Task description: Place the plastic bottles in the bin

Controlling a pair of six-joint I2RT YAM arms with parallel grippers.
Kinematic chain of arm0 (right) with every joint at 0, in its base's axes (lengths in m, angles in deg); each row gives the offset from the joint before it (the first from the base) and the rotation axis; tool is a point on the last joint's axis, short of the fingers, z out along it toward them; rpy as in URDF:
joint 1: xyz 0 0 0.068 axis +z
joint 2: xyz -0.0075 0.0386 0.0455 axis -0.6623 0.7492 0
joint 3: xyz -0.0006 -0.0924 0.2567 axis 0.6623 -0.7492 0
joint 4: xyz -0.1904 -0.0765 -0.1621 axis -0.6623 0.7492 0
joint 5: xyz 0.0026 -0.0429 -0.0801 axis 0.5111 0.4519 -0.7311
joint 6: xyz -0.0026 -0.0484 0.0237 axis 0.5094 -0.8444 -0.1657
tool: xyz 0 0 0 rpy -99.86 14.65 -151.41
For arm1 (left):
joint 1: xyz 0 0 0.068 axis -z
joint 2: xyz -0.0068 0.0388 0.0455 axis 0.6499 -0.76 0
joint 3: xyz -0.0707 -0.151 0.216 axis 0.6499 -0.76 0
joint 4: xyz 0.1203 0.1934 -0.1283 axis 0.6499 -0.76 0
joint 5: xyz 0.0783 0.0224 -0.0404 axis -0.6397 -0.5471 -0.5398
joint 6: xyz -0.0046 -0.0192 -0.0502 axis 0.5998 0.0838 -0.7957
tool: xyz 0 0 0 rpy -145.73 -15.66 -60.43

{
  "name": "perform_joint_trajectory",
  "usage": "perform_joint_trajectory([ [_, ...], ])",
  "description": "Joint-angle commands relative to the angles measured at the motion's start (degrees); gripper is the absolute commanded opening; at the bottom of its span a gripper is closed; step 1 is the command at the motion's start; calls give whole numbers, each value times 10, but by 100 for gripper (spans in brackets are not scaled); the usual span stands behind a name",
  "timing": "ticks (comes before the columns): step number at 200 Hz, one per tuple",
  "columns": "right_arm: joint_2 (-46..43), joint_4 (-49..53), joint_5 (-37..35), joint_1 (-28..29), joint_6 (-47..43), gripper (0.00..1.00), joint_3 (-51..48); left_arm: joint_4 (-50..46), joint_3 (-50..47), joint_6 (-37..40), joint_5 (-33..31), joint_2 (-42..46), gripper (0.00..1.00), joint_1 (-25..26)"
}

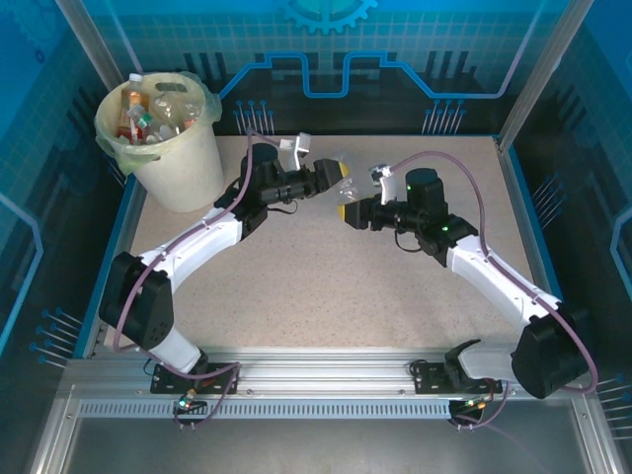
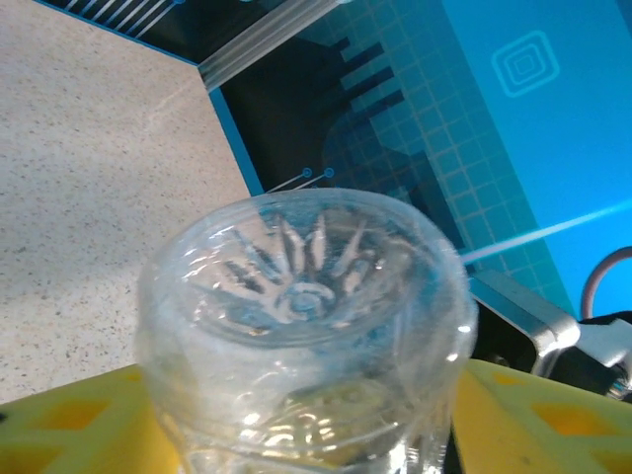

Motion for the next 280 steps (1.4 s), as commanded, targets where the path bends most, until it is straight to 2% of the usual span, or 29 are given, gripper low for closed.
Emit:
perform_joint_trajectory([
  [1,5,-20,77,28,-21,47,26,-29,19,43,17,5,61,19],
  [16,0,-6,78,28,-33,51,31,-53,23,62,-3,12,57,18],
  [28,-1,14,57,28,-40,59,37,-52,15,66,-26,24,55,17],
  [46,-2,33,18,27,-43,77,42,-32,-6,63,-52,43,51,12],
  [77,-7,33,-16,24,-47,90,43,-33,-25,53,-82,77,46,-15],
  [93,-14,35,-30,24,-59,100,44,-47,-31,55,-95,97,45,-36],
  [114,-26,48,-67,22,-76,100,50,-87,-31,79,-115,132,44,-69],
  [128,-37,57,-113,20,-81,100,51,-158,-5,125,-141,158,44,-96],
  [161,-62,96,-265,13,-81,100,50,-335,109,279,-293,190,45,-160],
  [176,-73,109,-320,3,-69,100,43,-370,164,325,-358,182,45,-199],
  [187,-79,114,-342,-8,-55,100,35,-375,196,343,-381,170,45,-233],
  [213,-92,116,-345,-43,-9,100,12,-385,281,350,-380,112,45,-305],
  [250,-103,115,-328,-71,18,100,-6,-419,404,347,-366,9,45,-365],
  [280,-108,123,-328,-74,15,100,-9,-425,460,317,-305,-61,46,-409],
])
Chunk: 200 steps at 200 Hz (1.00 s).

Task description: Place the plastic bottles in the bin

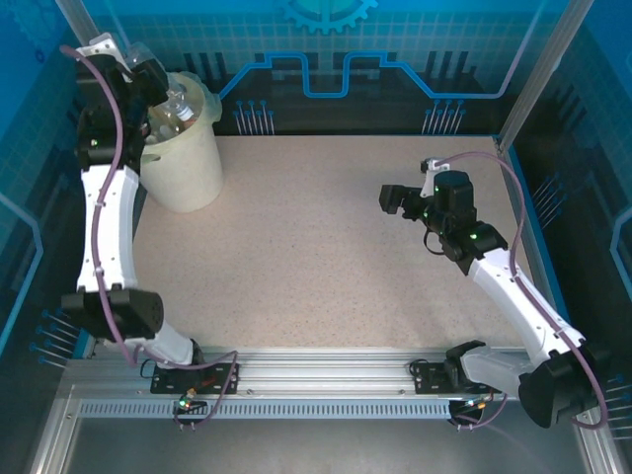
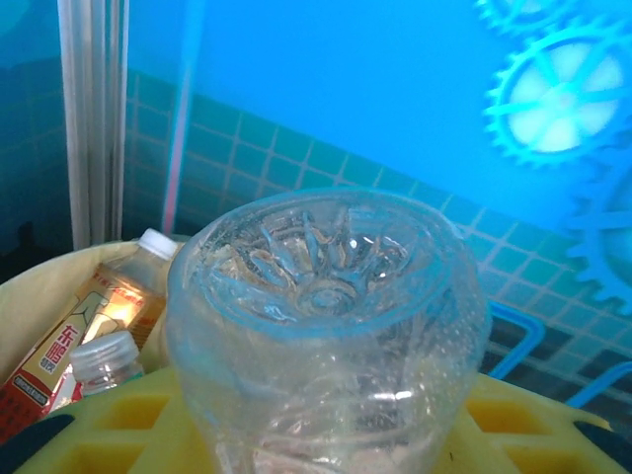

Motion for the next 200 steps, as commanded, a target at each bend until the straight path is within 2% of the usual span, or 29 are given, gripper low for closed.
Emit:
perform_joint_trajectory([
  [1,-16,9,-5,-6,12,100,-5,-34,41,-12,42,-46,46,-33],
  [25,-20,10,-7,-8,12,100,-8,-41,68,-23,59,-94,46,-46],
  [55,-25,11,-7,-10,11,100,-11,-44,69,-33,47,-126,51,-53],
  [67,-27,15,-11,-11,11,100,-11,-64,74,-51,54,-135,61,-56],
  [78,-30,22,-23,-12,12,100,-11,-99,83,-74,58,-137,77,-57],
  [99,-42,24,-55,-19,22,100,-22,-120,70,-93,73,-103,98,-57],
  [130,-64,12,-88,-47,12,100,-54,-118,28,-79,64,-1,99,-57],
  [149,-77,-4,-108,-76,-18,100,-100,-108,-51,-56,30,95,99,-52],
  [174,-90,-53,-124,-118,-70,100,-164,-44,-263,-38,-58,265,99,-34],
  [200,-82,-141,-73,-163,-121,100,-235,0,-480,-69,-93,414,99,-31],
])
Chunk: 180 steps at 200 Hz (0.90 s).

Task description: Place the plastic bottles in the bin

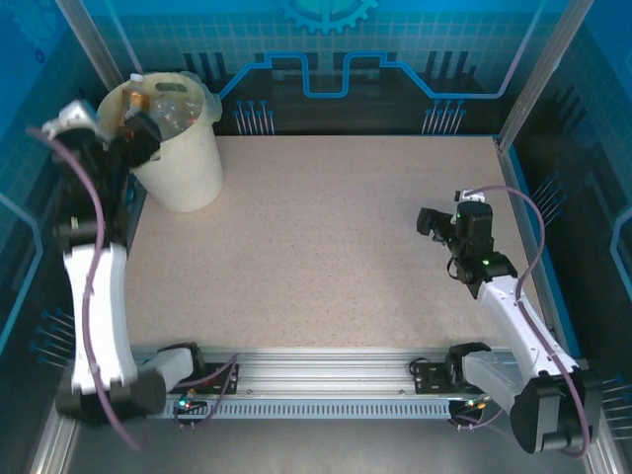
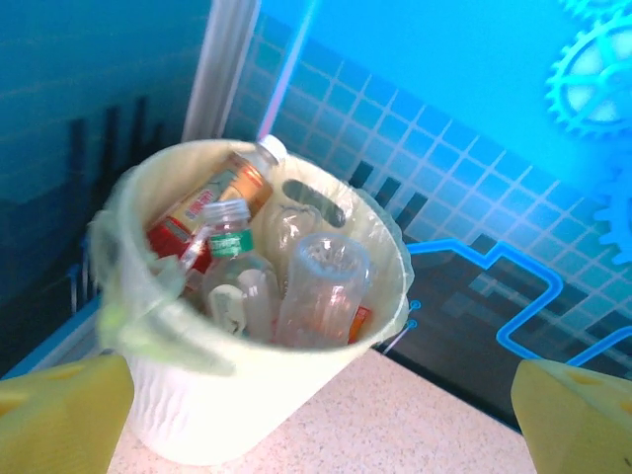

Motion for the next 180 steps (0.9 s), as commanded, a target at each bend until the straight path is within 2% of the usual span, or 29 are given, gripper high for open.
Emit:
perform_joint_trajectory([
  [1,0,-97,21,-34,-67,100,-52,35,-168,-11,-66,80,99,3],
  [41,55,-216,86,-64,-89,100,-115,79,-420,-79,-98,187,99,11],
  [73,128,-241,89,-63,-118,100,-104,198,-561,-93,-148,176,99,35],
  [99,179,-268,86,-63,-134,100,-92,286,-589,-60,-144,109,99,56],
  [121,203,-300,114,-63,-138,100,-82,376,-597,-14,-120,39,99,72],
  [163,233,-393,141,-54,-142,100,-92,648,-650,45,-61,-89,99,89],
  [180,243,-426,134,-43,-165,100,-98,694,-640,59,-32,-129,99,93],
])
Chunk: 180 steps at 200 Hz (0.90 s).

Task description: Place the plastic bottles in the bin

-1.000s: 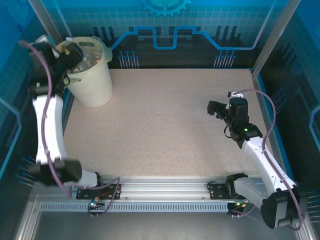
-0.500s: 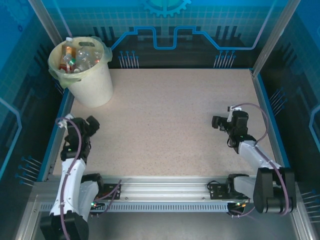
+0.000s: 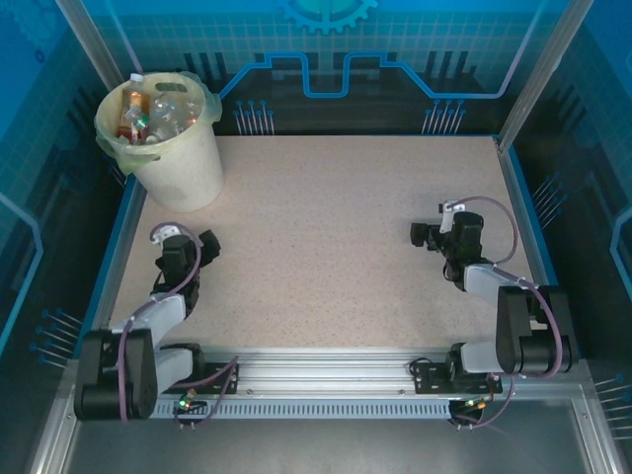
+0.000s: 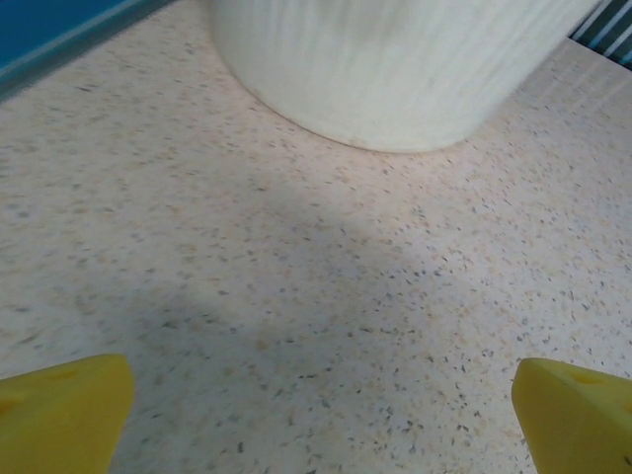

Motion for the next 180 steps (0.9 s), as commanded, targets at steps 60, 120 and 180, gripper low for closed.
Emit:
perform_joint_trajectory([
  [60,70,-213,47,41,-84,100,-43,342,2,175,102,-175,99,49],
  [120,72,-188,11,38,-64,100,-30,298,49,181,4,-217,99,80],
  [180,73,-185,12,38,-64,100,-28,293,49,179,6,-216,99,80],
])
